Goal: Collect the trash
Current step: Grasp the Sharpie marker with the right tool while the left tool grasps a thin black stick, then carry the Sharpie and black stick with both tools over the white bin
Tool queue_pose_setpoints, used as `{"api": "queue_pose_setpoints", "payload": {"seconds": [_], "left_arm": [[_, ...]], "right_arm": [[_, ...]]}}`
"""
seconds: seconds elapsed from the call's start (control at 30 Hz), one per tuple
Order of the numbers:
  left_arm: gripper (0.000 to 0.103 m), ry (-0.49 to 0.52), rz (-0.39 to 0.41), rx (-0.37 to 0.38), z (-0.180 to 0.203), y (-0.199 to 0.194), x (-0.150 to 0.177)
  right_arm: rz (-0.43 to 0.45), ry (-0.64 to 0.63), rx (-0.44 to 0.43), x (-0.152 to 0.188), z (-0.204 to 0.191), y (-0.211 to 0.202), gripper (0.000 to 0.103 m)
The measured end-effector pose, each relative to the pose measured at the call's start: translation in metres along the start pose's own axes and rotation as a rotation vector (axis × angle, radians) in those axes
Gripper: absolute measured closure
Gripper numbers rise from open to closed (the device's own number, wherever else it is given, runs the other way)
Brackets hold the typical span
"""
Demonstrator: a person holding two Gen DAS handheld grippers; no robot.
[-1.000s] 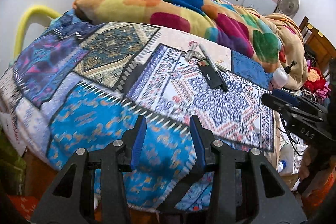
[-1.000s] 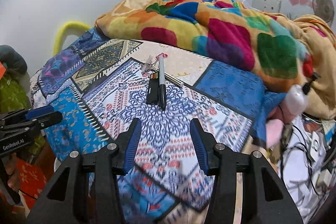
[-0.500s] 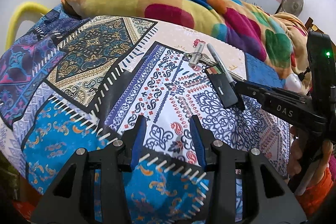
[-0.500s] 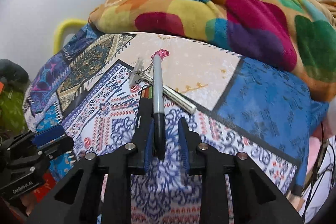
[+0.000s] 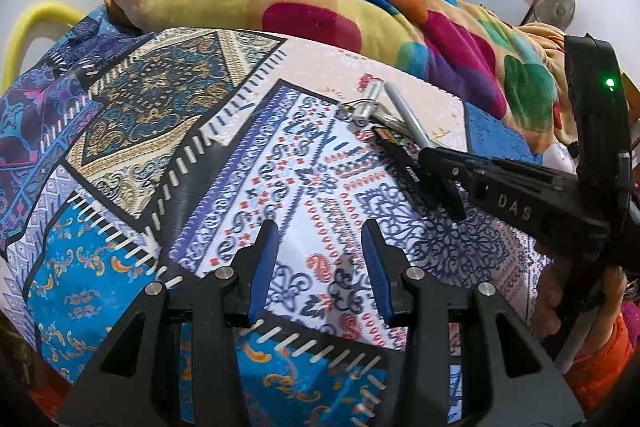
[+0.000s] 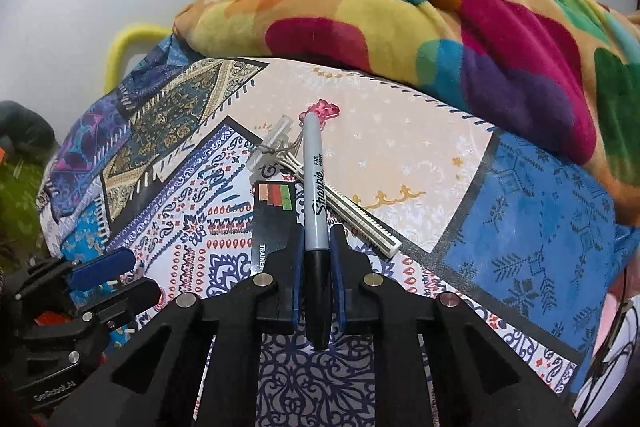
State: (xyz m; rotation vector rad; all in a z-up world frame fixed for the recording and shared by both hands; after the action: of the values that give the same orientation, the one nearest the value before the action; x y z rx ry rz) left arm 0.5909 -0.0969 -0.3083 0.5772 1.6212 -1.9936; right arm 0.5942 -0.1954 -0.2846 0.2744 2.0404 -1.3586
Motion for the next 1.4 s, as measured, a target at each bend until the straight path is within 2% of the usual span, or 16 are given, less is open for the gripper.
{"api": "queue_pose_setpoints", "payload": {"seconds": [0.27, 0.37, 0.5, 0.67, 0.77, 0.83, 0.9, 1.17, 1.4], "left_arm": [[0.061, 0.020, -0.002, 0.026, 0.034, 0.011, -0.018], [0.061, 0.008, -0.025, 0.041, 0.050, 0.028, -0.022], [0.061, 0.039, -0.047, 0.021, 0.064, 0.048, -0.022], [0.061, 0.063, -0.017, 0.013, 0.074, 0.054, -0.022], [0.074, 0.106, 0.012, -0.037, 0.079, 0.056, -0.022], [0.089, 0.120, 0.024, -0.025, 0.082, 0.054, -0.022], [0.098, 0.127, 0.024, -0.019, 0.084, 0.051, -0.021], [0.098, 0.121, 0.037, 0.026, 0.085, 0.025, -0.018], [0.098, 0.164, 0.084, 0.008, 0.088, -0.018, -0.023]], "right_arm": [[0.083, 0.051, 0.023, 0.006, 0.025, -0.040, 0.092], [0.091, 0.063, 0.041, 0.009, 0.037, -0.050, 0.092], [0.093, 0.064, 0.050, 0.012, 0.045, -0.056, 0.092], [0.105, 0.061, 0.045, 0.014, 0.048, -0.064, 0.092], [0.106, 0.063, 0.048, 0.015, 0.050, -0.064, 0.092], [0.107, 0.063, 0.046, 0.017, 0.051, -0.066, 0.092], [0.108, 0.064, 0.051, 0.018, 0.051, -0.067, 0.092], [0.102, 0.081, 0.046, 0.023, 0.049, -0.076, 0.092], [0.124, 0.078, 0.047, 0.019, 0.037, -0.098, 0.092]]}}
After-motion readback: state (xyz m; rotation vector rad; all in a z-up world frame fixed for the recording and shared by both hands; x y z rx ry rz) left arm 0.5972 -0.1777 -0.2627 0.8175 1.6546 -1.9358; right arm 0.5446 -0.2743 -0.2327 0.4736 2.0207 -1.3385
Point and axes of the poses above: each gripper's, at about its wrist camera, not at the fingertips, and y roughly the way its jaws point, z to its right, x to its underside, the point moved 4 cm from there along y, roughly the way its jaws point, and after that the axes turned 5 degrees about z, right-handed, at the moved point
